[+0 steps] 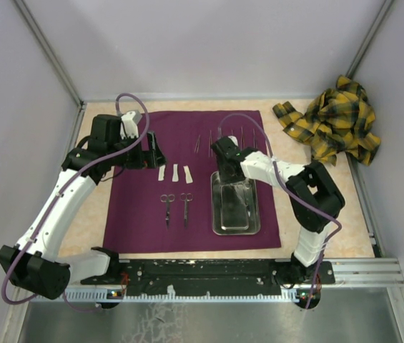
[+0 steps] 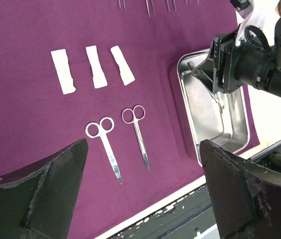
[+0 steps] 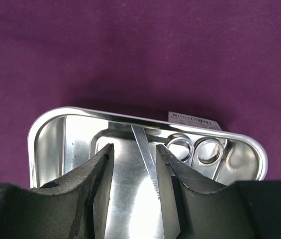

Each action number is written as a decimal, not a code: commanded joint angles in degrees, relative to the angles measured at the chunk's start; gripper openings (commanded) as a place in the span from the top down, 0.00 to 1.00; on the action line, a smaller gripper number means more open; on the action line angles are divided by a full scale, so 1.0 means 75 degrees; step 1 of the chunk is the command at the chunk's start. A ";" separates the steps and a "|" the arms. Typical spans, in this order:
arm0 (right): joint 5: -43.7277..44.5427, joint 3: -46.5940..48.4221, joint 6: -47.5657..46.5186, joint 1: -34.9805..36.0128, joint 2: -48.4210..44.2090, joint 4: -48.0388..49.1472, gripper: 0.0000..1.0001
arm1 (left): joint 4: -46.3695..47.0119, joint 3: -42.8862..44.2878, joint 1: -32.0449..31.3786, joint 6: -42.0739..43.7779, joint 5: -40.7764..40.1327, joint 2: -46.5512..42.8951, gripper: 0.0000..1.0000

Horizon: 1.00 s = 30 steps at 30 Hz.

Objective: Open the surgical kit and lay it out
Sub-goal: Pick up the medical item from the container.

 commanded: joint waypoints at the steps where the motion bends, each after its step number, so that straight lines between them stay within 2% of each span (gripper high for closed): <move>1: 0.0164 0.0265 -0.0117 -0.0131 0.0099 0.0336 0.61 | 0.0162 0.0103 0.0050 -0.0072 0.0377 -0.0027 0.00; 9: 0.0078 0.0263 -0.0179 -0.0254 0.0212 0.0424 0.63 | 0.0617 -0.0356 0.0038 -0.0554 0.1259 -0.0233 0.00; 14: 0.0012 0.0249 -0.0208 -0.0279 0.0275 0.0480 0.64 | 0.1899 -0.1328 -0.0073 -0.1762 0.2719 -0.0774 0.01; 17: -0.0005 0.0241 -0.0208 -0.0279 0.0308 0.0493 0.65 | 0.2709 -0.1966 -0.0266 -0.2550 0.3196 -0.1061 0.01; 22: -0.0027 0.0228 -0.0214 -0.0289 0.0342 0.0513 0.65 | 0.4034 -0.2812 -0.1145 -0.3631 0.3088 -0.1309 0.01; 30: -0.0135 0.0131 -0.0218 -0.0381 0.0386 0.0609 0.66 | 0.4814 -0.3059 -0.2471 -0.4249 0.2241 -0.0804 0.02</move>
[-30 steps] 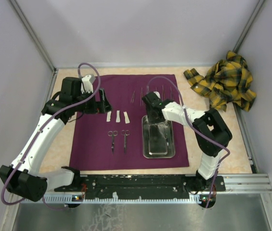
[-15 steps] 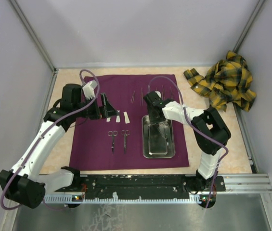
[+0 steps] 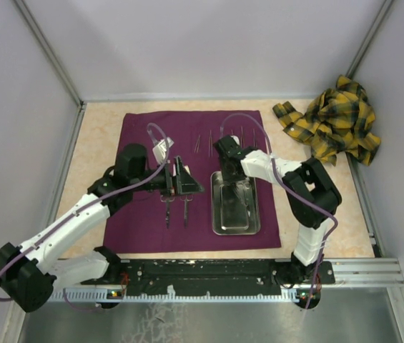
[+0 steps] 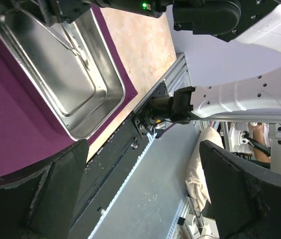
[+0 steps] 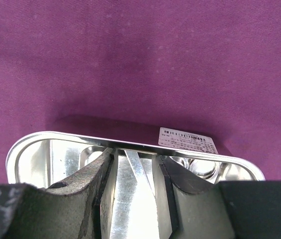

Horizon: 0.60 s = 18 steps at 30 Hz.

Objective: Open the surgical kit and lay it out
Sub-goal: Pick up the medical item from the container.

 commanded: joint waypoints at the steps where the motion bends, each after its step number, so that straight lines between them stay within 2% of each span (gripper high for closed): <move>1: -0.0032 0.0110 -0.0106 -0.0110 0.0026 0.0336 0.67 | 0.0993 -0.0145 -0.0457 -0.0546 -0.0434 0.0215 0.02; 12: -0.0183 0.0075 -0.0285 -0.0208 0.0115 0.0439 0.68 | 0.2137 -0.0251 -0.1633 -0.1049 -0.1316 0.1062 0.03; 18: -0.0261 0.0057 -0.0288 -0.0207 0.0174 0.0458 0.68 | 0.2408 -0.0125 -0.1958 -0.1085 -0.1640 0.1436 0.03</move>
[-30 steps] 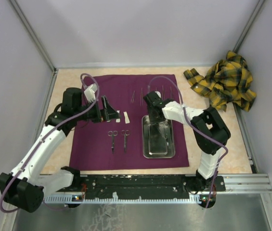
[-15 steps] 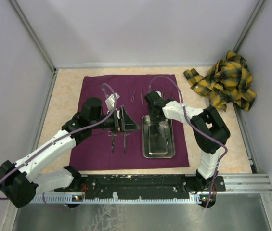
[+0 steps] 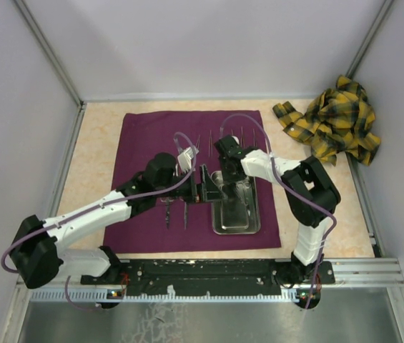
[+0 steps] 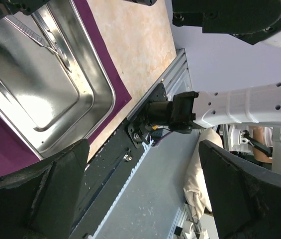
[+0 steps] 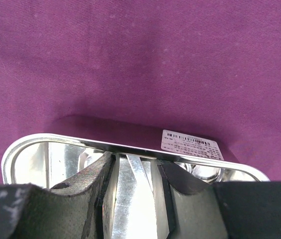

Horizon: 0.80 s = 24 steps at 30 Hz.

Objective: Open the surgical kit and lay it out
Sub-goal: Pick up the medical item from the container.

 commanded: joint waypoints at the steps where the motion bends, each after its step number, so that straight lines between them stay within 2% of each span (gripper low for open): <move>1: -0.0048 0.0040 -0.0137 -0.0105 0.0079 0.0359 0.68 | 0.0595 0.0080 -0.0177 -0.0102 -0.0397 0.0140 0.03; 6: -0.0017 -0.0061 -0.0102 -0.0105 0.0106 0.0413 0.69 | 0.0617 0.0115 -0.0213 -0.0091 -0.0415 0.0204 0.03; 17: 0.0246 0.0051 0.0173 -0.0085 0.0351 0.0145 0.80 | 0.0522 0.0047 -0.0245 -0.0054 -0.0513 0.0031 0.03; 20: 0.0249 0.0056 0.0235 -0.0081 0.0376 0.0094 0.85 | 0.0524 0.0011 -0.0247 -0.0053 -0.0511 0.0022 0.03; 24: 0.0228 0.0087 0.0294 -0.0059 0.0387 0.0051 0.97 | 0.0527 -0.0040 -0.0250 -0.0037 -0.0519 -0.0018 0.03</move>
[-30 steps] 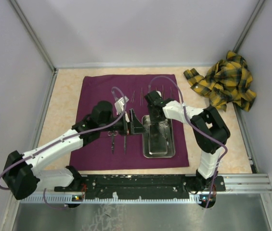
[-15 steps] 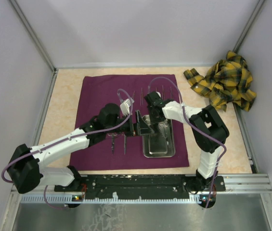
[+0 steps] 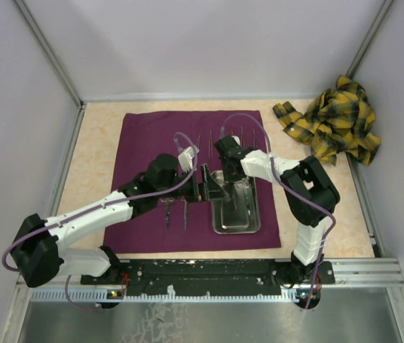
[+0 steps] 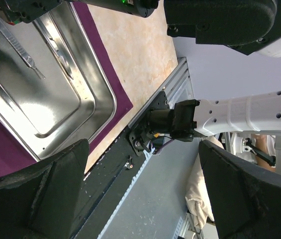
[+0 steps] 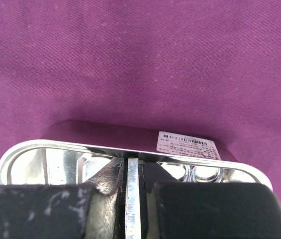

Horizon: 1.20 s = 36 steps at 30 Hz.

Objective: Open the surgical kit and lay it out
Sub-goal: Pick up the medical item from the container.

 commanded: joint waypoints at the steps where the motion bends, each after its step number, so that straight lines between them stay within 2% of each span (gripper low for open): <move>1: 0.0113 0.0155 0.0122 -0.0038 0.0285 -0.0124 1.00 | 0.0231 -0.0044 -0.0054 0.0044 -0.0068 -0.0202 0.03; 10: 0.0050 0.0429 0.0184 -0.0032 0.0002 -0.0404 1.00 | 0.0379 -0.0261 -0.0053 0.0160 -0.0150 -0.0157 0.04; 21: -0.0088 0.0633 0.0219 -0.0050 -0.0444 -0.0701 1.00 | 0.1382 -0.0606 -0.0098 0.0198 -0.0121 0.0635 0.10; 36: -0.0725 0.0811 0.0391 -0.0265 -0.1384 -0.1060 1.00 | 0.1789 -0.0409 -0.0158 0.0415 -0.0408 0.1420 0.17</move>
